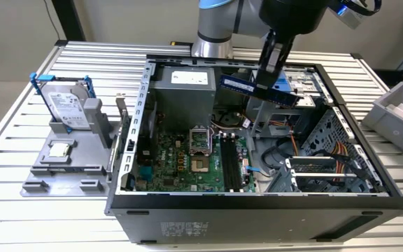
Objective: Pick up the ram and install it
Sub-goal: 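Insert the ram into the slot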
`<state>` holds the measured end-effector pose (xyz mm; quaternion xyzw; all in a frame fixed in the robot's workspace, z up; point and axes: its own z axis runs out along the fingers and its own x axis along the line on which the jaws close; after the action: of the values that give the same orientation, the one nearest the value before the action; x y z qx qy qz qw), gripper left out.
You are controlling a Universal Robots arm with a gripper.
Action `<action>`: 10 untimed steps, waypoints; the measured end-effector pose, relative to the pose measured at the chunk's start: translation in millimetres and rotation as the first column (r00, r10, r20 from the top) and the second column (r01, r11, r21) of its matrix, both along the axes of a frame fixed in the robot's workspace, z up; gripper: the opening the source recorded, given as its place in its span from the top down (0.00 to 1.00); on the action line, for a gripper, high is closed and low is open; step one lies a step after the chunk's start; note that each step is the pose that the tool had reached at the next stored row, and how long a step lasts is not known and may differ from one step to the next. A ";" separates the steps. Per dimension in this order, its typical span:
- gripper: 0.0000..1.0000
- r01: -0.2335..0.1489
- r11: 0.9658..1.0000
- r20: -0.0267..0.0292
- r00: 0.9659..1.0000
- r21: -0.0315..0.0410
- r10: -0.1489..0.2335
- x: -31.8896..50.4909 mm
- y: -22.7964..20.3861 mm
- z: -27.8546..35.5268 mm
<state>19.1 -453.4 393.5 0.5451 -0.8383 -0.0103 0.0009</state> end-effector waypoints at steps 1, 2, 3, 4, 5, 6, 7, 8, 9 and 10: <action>1.00 0.005 1.000 0.000 1.000 0.000 -0.005 0.0 0.0 -0.1; 1.00 0.010 1.000 0.000 1.000 0.000 -0.010 0.0 0.0 -0.1; 1.00 0.015 1.000 0.000 1.000 0.000 -0.015 0.0 0.0 -0.1; 1.00 0.019 1.000 0.000 1.000 0.000 -0.019 0.0 0.0 -0.1; 1.00 0.025 1.000 0.000 1.000 0.000 -0.025 0.0 0.0 -0.1; 1.00 0.030 1.000 0.000 1.000 0.000 -0.030 0.0 0.0 0.0; 1.00 0.036 0.999 0.000 0.999 0.000 -0.036 0.0 0.0 0.0; 1.00 0.042 0.999 0.000 0.999 0.000 -0.042 0.0 0.0 0.1; 1.00 0.048 0.999 0.000 0.999 0.000 -0.048 0.0 0.0 0.1; 1.00 0.055 0.998 0.000 0.998 0.000 -0.055 0.0 0.0 0.1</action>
<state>19.1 -453.4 393.5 0.5217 -0.8530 -0.0102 0.0007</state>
